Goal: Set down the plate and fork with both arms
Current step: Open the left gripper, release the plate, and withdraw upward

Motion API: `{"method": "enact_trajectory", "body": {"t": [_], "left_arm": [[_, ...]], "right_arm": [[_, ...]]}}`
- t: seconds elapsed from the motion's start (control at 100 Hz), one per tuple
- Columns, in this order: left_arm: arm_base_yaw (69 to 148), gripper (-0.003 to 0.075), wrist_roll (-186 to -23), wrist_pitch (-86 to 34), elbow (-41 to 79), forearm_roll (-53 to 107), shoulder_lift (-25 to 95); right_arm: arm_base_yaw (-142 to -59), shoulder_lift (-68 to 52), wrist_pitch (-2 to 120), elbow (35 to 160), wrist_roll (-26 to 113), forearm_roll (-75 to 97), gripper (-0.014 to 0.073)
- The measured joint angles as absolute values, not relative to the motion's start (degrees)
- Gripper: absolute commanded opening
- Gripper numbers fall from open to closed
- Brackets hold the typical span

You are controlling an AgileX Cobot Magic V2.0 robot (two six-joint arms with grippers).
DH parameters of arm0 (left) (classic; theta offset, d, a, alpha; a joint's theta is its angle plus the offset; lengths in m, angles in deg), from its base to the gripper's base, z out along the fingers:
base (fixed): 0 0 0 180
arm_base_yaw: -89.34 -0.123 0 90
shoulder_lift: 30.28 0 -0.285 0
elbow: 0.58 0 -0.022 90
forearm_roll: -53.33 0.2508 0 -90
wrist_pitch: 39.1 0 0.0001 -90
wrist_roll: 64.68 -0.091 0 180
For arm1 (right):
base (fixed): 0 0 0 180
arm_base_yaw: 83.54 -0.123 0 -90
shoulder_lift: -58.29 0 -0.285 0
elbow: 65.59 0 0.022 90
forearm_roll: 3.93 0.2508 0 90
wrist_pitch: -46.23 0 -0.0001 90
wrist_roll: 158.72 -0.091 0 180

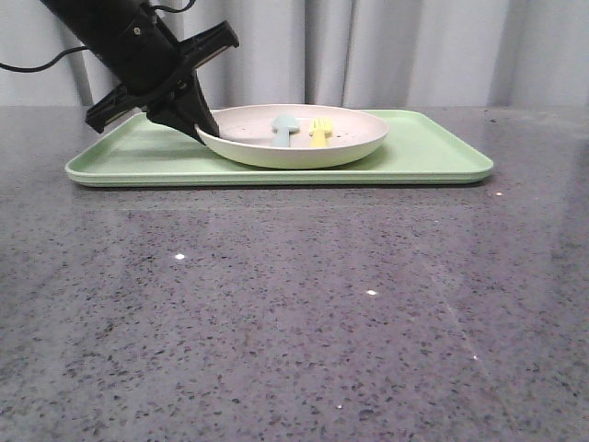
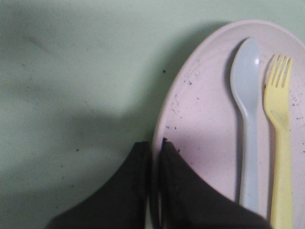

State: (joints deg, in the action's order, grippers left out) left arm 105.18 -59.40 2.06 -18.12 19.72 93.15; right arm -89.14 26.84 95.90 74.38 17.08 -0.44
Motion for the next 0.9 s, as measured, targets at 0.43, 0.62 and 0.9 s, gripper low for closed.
{"method": "enact_trajectory", "body": {"t": [0.43,0.62,0.9], "left_arm": [[105.18,-0.002,-59.23,2.06,-18.12,20.22,93.15],[105.18,-0.002,-59.14,2.06,-18.12,20.55,93.15],[105.18,0.0134,-59.14,2.06,-18.12,20.55,93.15]], "right_arm": [[-89.14,26.84,95.99,74.38,17.08,-0.44,0.0526],[-89.14,26.84,95.99,74.38,17.08,-0.44,0.0526],[-89.14,26.84,95.99,74.38,17.08,-0.44,0.0526]]}}
